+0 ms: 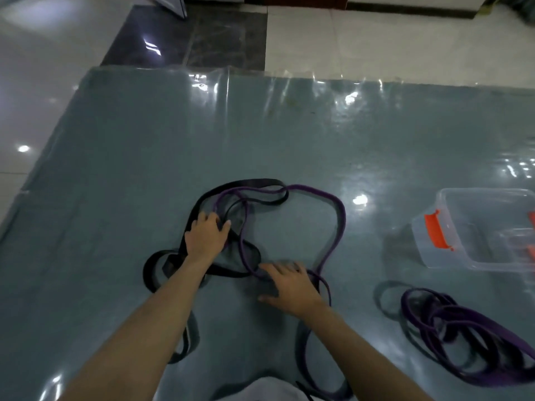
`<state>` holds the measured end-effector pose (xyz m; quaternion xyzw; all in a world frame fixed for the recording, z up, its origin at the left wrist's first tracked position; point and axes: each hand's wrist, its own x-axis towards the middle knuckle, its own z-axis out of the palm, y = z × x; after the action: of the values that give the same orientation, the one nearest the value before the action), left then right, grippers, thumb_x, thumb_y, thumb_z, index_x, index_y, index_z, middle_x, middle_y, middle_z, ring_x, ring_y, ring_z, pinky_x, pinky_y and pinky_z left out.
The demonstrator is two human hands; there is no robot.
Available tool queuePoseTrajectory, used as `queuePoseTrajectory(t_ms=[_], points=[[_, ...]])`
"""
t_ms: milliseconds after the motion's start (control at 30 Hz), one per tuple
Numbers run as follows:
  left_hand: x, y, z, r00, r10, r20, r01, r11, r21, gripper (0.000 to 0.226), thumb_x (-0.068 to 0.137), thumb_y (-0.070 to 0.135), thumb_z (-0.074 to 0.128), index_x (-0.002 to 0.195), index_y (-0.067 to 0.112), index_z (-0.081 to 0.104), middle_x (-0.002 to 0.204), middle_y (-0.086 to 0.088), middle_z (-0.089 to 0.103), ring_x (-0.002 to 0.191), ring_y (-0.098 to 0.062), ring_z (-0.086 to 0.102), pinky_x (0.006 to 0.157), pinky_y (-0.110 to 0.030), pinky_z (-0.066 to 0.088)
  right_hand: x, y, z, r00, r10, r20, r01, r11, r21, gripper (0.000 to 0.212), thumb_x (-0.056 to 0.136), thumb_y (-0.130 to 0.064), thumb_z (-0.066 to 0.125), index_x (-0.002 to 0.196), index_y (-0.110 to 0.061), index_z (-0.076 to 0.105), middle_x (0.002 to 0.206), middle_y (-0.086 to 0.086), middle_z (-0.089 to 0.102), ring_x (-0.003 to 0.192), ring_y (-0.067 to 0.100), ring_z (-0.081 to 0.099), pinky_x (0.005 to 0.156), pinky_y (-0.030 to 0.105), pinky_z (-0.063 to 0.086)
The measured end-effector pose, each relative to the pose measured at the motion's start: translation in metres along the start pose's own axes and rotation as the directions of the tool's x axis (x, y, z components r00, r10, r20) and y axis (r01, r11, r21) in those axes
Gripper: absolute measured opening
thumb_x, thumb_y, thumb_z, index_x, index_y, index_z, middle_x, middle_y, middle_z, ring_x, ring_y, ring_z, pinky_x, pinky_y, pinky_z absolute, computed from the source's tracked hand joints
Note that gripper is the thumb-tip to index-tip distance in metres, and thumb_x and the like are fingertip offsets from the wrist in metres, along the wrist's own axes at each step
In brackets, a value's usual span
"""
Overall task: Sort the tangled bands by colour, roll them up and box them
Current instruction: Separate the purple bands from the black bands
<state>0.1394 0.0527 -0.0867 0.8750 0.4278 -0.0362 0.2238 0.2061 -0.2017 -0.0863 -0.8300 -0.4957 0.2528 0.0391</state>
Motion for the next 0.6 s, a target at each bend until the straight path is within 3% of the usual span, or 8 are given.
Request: queuePoseTrajectory(t_ms=[100,233,333,433,533,600], points=[[0.008,0.000,0.009,0.996,-0.051,0.076,0.049,0.998,0.030,0.056,0.103,0.065,0.048,0.126,0.016,0.062,0.145,-0.014,0.050,0.129,-0.038,0.050,0.103,-0.056,0.047,0.015,0.005,0.002,1.000,0.014,-0.009,-0.014,1.000,-0.002,0.052,0.102,-0.042,0.055,0.151,-0.029,0.045,0.135,0.005,0.067,0.121,0.032,0.063,0.101,0.042,0.046],[0.015,0.007,0.014,0.992,-0.100,0.079,0.097,0.995,0.035,0.056,0.101,0.063,0.054,0.128,0.014,0.060,0.149,-0.014,0.045,0.134,-0.039,0.044,0.106,-0.057,0.044,0.028,0.038,-0.014,0.963,0.182,-0.197,-0.154,0.977,0.146,0.026,0.103,-0.028,0.057,0.123,-0.015,0.065,0.117,0.008,0.070,0.104,0.034,0.068,0.085,0.046,0.054],[0.014,0.014,0.017,0.990,-0.139,0.009,0.139,0.990,-0.015,0.045,0.098,0.045,0.065,0.127,0.013,0.053,0.142,-0.015,0.050,0.126,-0.040,0.048,0.099,-0.056,0.048,0.042,0.076,-0.036,0.900,0.326,-0.289,-0.286,0.942,0.174,0.019,0.095,-0.018,0.068,0.109,-0.006,0.069,0.121,0.013,0.065,0.113,0.034,0.061,0.091,0.048,0.052],[0.011,0.020,0.018,0.986,-0.158,-0.053,0.152,0.984,-0.090,0.038,0.095,0.030,0.069,0.122,0.013,0.047,0.131,-0.014,0.056,0.118,-0.040,0.053,0.092,-0.057,0.050,0.066,0.105,-0.058,0.878,0.405,-0.257,-0.379,0.914,0.146,0.041,0.090,-0.021,0.074,0.129,-0.012,0.063,0.153,0.016,0.046,0.142,0.038,0.041,0.109,0.054,0.043],[0.008,0.019,0.019,0.989,-0.131,-0.066,0.126,0.990,-0.069,0.025,0.098,0.025,0.067,0.113,0.014,0.051,0.126,-0.014,0.057,0.113,-0.039,0.054,0.089,-0.056,0.052,0.092,0.121,-0.078,0.906,0.396,-0.151,-0.380,0.917,0.124,0.085,0.090,-0.028,0.077,0.161,-0.022,0.030,0.172,0.015,0.014,0.158,0.039,0.016,0.125,0.059,0.024],[0.007,0.015,0.020,0.990,-0.114,-0.085,0.103,0.987,-0.122,0.019,0.098,0.023,0.067,0.107,0.014,0.054,0.120,-0.013,0.058,0.107,-0.038,0.056,0.084,-0.054,0.054,0.109,0.128,-0.088,0.919,0.387,-0.068,-0.378,0.918,0.116,0.106,0.088,-0.032,0.078,0.167,-0.027,0.008,0.175,0.011,0.002,0.161,0.035,0.005,0.126,0.063,0.016]])
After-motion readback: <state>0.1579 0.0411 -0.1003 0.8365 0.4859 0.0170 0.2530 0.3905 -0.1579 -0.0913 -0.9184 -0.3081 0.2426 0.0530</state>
